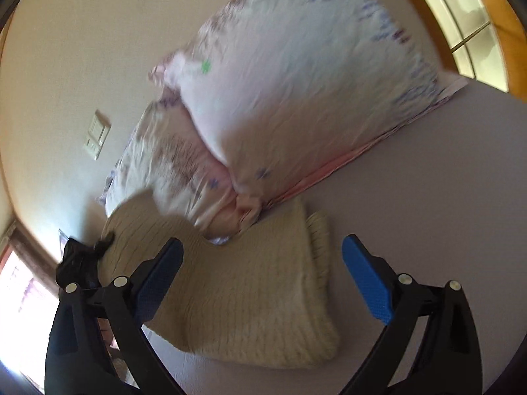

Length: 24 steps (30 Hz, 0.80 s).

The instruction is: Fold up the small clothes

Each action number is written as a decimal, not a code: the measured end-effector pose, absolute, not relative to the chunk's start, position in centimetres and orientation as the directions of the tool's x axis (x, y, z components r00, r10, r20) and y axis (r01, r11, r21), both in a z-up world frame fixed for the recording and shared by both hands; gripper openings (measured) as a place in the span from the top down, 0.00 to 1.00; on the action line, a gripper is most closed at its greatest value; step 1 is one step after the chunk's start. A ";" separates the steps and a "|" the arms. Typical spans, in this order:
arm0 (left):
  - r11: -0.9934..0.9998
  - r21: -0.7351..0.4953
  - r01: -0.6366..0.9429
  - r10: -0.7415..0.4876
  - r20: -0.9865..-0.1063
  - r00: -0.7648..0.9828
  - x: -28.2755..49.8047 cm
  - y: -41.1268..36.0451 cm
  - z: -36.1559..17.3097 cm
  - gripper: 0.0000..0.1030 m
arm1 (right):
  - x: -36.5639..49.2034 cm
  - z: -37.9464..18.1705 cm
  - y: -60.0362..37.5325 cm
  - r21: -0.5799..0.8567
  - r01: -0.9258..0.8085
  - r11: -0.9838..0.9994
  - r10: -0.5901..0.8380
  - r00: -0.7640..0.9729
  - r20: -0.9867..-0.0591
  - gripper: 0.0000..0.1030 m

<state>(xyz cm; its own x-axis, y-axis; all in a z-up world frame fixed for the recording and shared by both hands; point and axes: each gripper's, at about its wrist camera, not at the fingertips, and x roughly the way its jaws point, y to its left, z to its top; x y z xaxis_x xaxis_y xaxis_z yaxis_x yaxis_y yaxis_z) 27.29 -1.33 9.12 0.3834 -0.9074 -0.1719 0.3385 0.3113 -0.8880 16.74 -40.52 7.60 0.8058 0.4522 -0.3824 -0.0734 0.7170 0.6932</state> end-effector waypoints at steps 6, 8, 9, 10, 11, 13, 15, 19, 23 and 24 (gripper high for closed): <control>0.258 -0.916 0.306 -0.962 -0.214 0.172 27.4 -8.3 6.2 0.41 | 17.4 7.5 -42.9 0.696 -0.047 0.716 0.480 0.758 -0.442 0.03; 0.401 -0.850 0.343 -0.895 -0.283 0.344 26.4 -4.4 7.0 0.22 | 18.8 6.8 -43.0 0.717 -0.038 0.696 0.523 0.712 -0.469 0.01; 0.479 -0.816 0.324 -0.848 -0.335 0.410 26.0 -2.6 7.0 0.22 | 19.4 6.3 -42.9 0.734 -0.035 0.678 0.550 0.686 -0.476 0.01; 0.552 -0.784 0.284 -0.801 -0.405 0.440 26.0 -1.2 6.5 0.22 | 20.7 5.4 -42.6 0.763 -0.032 0.646 0.602 0.636 -0.483 0.01; 0.586 -0.768 0.256 -0.777 -0.444 0.447 26.0 -0.5 6.1 0.22 | 21.7 4.6 -42.2 0.777 -0.025 0.629 0.632 0.599 -0.492 0.01; 0.659 -0.731 0.178 -0.723 -0.550 0.417 26.1 0.3 4.2 0.22 | 23.8 2.9 -41.1 0.787 0.005 0.617 0.662 0.537 -0.522 0.01; 0.684 -0.710 0.166 -0.708 -0.592 0.385 26.2 0.0 3.2 0.22 | 25.4 1.4 -40.0 0.793 0.031 0.608 0.686 0.482 -0.545 0.01; 0.712 -0.679 0.180 -0.693 -0.638 0.336 26.6 -2.5 1.7 0.22 | 26.5 0.3 -38.2 0.777 0.024 0.629 0.695 0.429 -0.576 0.02; 0.697 -0.694 0.181 -0.705 -0.618 0.348 26.7 -2.3 0.4 0.18 | 26.3 0.1 -36.7 0.754 -0.025 0.656 0.695 0.408 -0.591 0.41; 0.697 -0.692 0.187 -0.705 -0.615 0.354 26.7 -2.6 0.4 0.20 | 25.9 0.3 -36.2 0.745 -0.049 0.665 0.688 0.428 -0.586 0.48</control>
